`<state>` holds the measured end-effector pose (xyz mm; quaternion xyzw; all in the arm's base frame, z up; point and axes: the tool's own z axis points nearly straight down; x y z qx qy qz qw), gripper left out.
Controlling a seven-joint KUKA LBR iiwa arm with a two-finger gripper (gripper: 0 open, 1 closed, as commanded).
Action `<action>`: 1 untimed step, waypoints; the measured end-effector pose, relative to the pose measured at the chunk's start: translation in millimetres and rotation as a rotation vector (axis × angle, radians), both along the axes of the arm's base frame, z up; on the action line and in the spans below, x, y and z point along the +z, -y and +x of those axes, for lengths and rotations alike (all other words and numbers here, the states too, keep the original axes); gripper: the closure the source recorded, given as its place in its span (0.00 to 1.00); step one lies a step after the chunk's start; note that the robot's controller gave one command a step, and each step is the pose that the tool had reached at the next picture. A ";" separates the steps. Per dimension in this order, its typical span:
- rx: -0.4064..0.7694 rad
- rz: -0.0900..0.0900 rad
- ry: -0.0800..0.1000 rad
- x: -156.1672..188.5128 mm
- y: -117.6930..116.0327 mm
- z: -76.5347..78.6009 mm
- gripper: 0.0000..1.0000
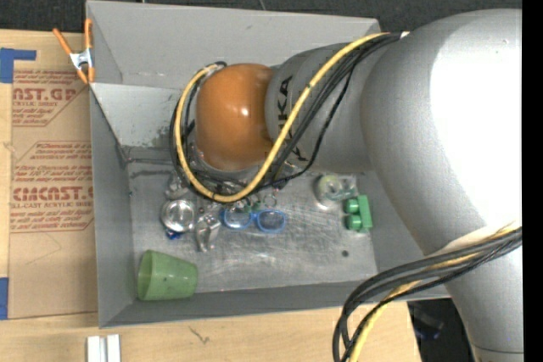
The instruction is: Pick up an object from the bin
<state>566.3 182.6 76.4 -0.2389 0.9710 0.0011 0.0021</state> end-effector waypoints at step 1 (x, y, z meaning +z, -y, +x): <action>-0.001 0.000 -0.001 0.3 -1.0 0.3 0.00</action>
Offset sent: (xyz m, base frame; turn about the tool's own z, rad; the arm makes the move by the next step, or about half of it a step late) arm 0.0000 0.0000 0.0000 0.0000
